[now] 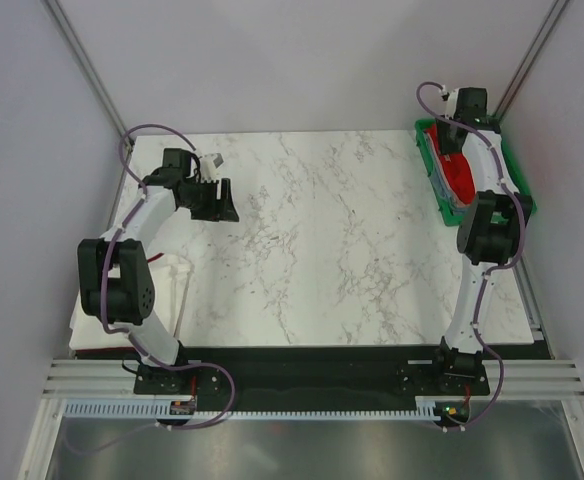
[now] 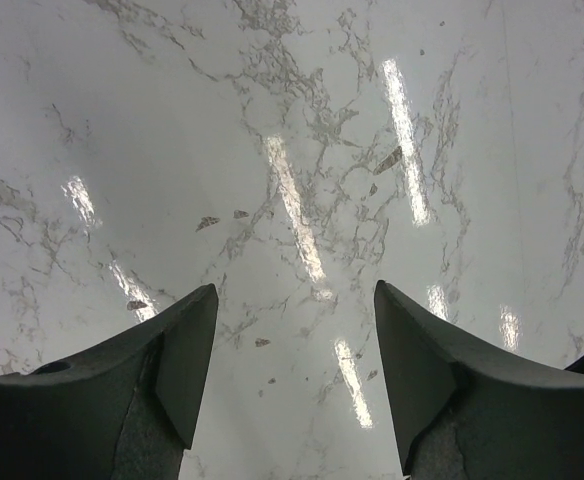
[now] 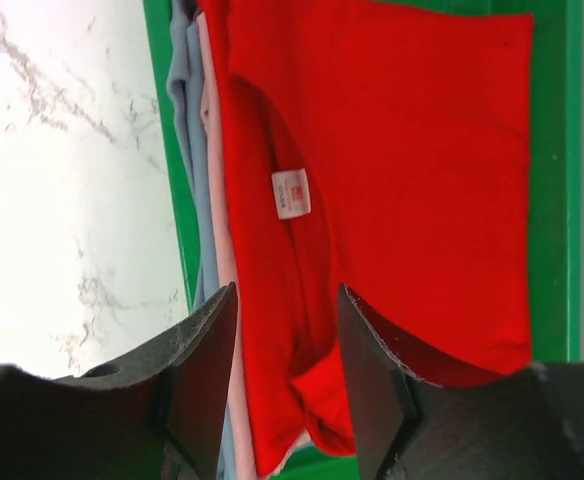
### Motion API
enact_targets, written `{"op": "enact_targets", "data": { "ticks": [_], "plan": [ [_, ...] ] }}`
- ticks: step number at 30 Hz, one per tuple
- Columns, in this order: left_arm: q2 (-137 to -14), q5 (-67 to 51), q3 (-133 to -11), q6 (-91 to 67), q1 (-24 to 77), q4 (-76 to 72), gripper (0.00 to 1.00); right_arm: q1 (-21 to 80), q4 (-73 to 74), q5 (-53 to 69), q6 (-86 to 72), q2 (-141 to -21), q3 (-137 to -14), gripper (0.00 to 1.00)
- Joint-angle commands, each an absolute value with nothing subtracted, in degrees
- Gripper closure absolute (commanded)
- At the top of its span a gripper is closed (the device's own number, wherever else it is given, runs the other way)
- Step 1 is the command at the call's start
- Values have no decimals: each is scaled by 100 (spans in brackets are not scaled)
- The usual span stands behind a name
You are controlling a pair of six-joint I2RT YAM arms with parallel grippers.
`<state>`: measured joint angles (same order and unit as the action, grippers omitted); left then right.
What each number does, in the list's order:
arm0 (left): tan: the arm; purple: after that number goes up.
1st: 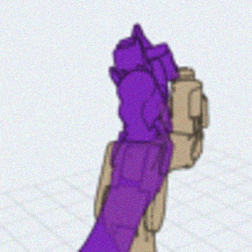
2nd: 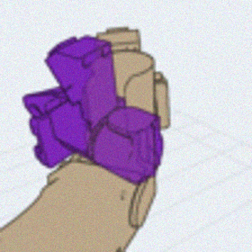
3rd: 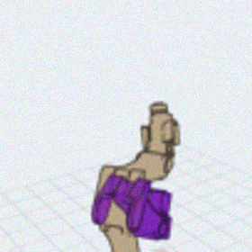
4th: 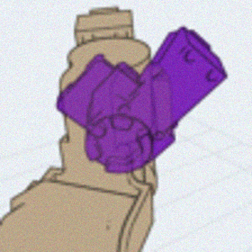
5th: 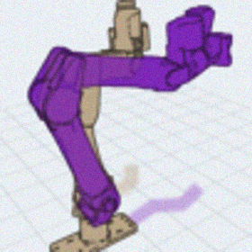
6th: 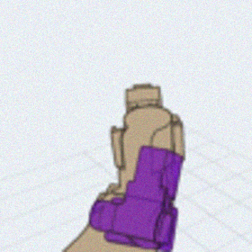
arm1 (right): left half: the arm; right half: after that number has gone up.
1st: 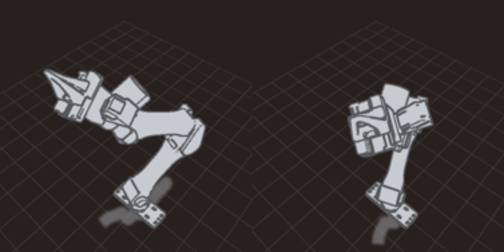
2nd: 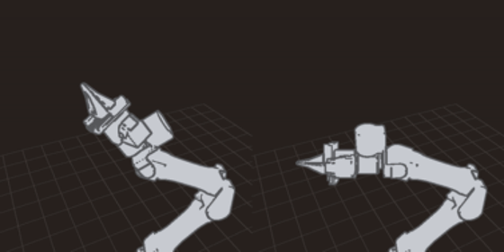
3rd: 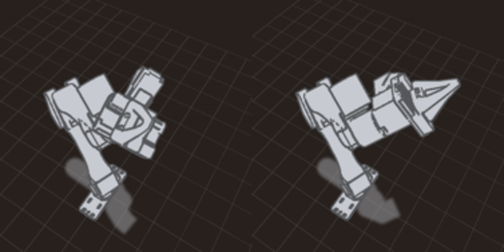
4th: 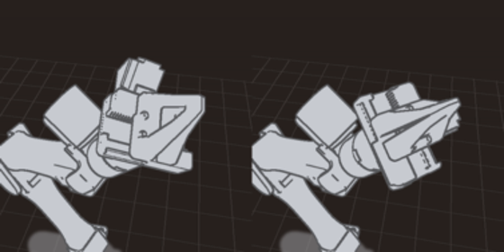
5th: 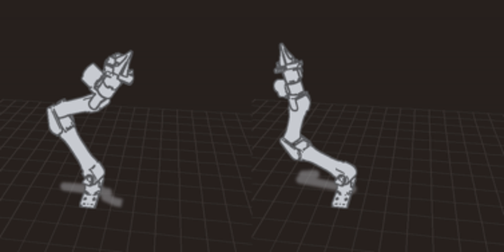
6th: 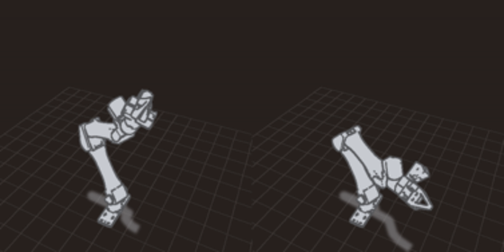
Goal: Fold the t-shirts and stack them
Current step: Grab the tshirt from the pile
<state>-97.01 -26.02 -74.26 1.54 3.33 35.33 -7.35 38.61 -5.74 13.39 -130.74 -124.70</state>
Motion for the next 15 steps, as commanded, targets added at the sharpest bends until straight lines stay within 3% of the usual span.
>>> {"op": "enact_targets", "data": {
  "ticks": [1, 8, 15],
  "plan": [
    [-9791, -2769, -7488, 334, 316, 3586, 29, -765, 3560, -896, 1398, -13306, -12875, 48],
    [-9888, -2646, -7479, 360, 325, 3630, 29, -931, 3358, -1037, 1433, -13842, -13315, 42],
    [-9923, -2558, -7400, 413, 343, 3656, 29, -1002, 3261, -1037, 1494, -14211, -13500, 50]
  ]
}}
